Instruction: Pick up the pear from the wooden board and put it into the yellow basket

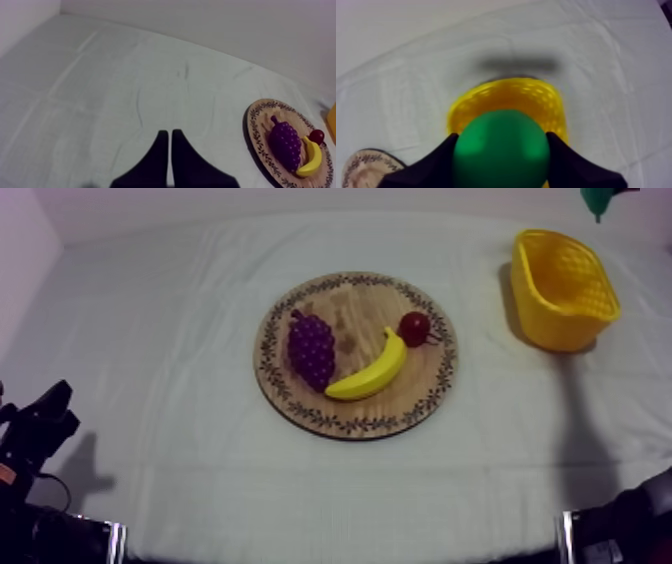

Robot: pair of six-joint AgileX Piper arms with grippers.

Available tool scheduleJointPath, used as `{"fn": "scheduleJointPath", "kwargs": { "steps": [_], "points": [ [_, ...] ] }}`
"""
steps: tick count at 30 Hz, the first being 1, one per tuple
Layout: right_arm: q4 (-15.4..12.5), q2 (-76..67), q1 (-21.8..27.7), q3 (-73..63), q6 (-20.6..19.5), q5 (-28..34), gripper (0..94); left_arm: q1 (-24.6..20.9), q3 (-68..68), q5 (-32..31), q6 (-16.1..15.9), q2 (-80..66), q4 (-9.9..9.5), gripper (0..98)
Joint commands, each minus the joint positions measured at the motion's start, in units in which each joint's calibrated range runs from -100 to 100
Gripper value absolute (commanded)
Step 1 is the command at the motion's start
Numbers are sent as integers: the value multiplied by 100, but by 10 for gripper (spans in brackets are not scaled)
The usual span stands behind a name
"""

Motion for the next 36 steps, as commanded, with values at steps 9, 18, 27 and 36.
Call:
{"fn": "scheduleJointPath", "kwargs": {
  "steps": [9,18,27,36],
  "points": [
    [118,430,147,1163,13,-460,477,1,-2,2,-1,2,1,1],
    [98,930,132,1866,13,-747,604,1,-2,2,-1,2,1,1],
    [-71,843,204,2023,222,-971,752,1,-2,2,-1,2,1,1],
    [-5,-542,78,2555,193,-1405,704,1,-2,2,-1,2,1,1]
  ]
}}
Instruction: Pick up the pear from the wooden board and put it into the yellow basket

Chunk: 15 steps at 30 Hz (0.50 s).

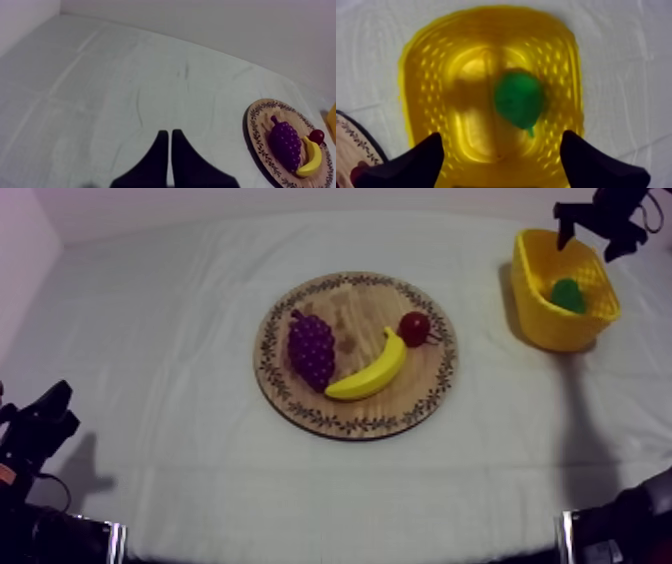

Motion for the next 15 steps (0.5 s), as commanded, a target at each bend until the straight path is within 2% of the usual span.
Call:
{"fn": "scheduleJointPath", "kwargs": {
  "steps": [1,8,15],
  "points": [
    [48,-663,-31,244,-63,-244,684,1,-2,2,-1,2,1,1],
    [-6,-2356,-86,1415,-156,-1208,556,1,-2,2,-1,2,1,1],
    [-425,-4200,21,2939,20,-2327,419,1,-2,2,-1,2,1,1]
  ]
}}
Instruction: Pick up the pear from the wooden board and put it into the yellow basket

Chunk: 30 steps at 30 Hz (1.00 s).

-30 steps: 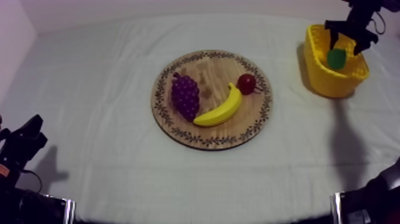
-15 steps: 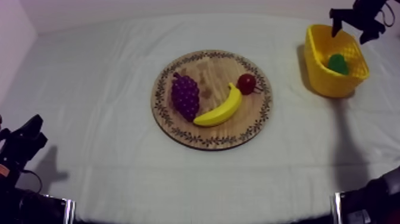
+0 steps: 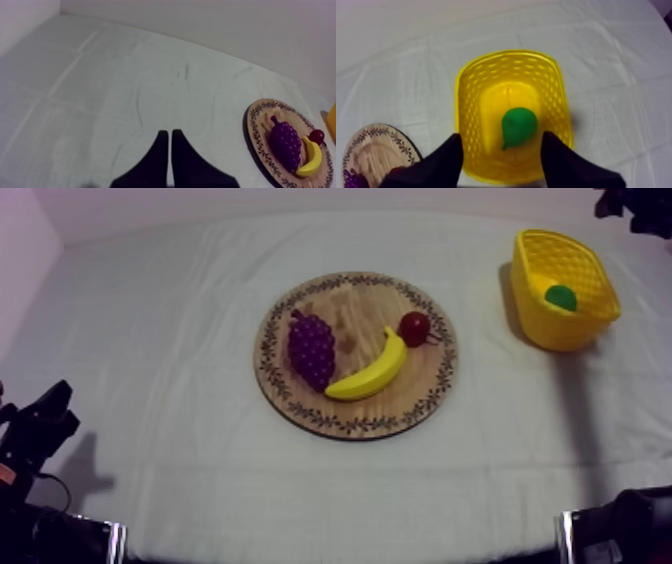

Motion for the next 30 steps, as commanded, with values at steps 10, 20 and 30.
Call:
{"fn": "scheduleJointPath", "kwargs": {
  "steps": [10,20,30],
  "points": [
    [-387,-3446,-113,2919,294,-1037,202,1,-2,2,-1,2,1,1],
    [-1003,-5904,-180,5167,783,-1628,11,1,-2,2,0,2,1,1],
    [-1463,-7597,-22,6805,751,-1435,3,1,-2,2,-1,2,1,1]
  ]
}}
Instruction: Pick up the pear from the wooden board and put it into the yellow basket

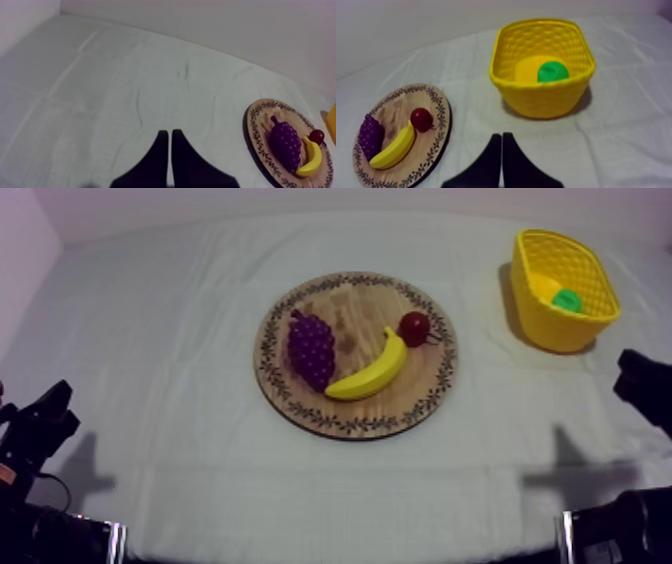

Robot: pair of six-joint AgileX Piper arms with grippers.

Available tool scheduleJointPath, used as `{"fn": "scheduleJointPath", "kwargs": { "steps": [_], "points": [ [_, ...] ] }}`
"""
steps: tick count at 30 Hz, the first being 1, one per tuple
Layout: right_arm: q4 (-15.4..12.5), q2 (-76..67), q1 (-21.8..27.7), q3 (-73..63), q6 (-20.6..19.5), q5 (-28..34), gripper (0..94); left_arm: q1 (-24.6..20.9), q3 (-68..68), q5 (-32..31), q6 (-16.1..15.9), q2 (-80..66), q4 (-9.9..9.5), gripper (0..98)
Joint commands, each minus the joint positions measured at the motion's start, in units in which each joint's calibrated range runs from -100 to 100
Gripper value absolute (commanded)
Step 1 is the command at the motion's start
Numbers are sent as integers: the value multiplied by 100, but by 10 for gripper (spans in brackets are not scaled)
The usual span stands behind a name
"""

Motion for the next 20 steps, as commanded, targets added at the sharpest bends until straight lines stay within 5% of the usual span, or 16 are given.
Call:
{"fn": "scheduleJointPath", "kwargs": {
  "steps": [1,8,16,20],
  "points": [
    [-79,-522,8,564,139,15,3,1,-2,2,-1,2,1,1],
    [272,-719,21,1143,-549,-407,2,1,-2,2,2,2,1,1],
    [490,-736,29,1375,879,-1042,3,1,-2,2,-1,2,1,1],
    [502,-736,29,1386,1068,-1062,3,1,-2,2,-2,2,1,1]
  ]
}}
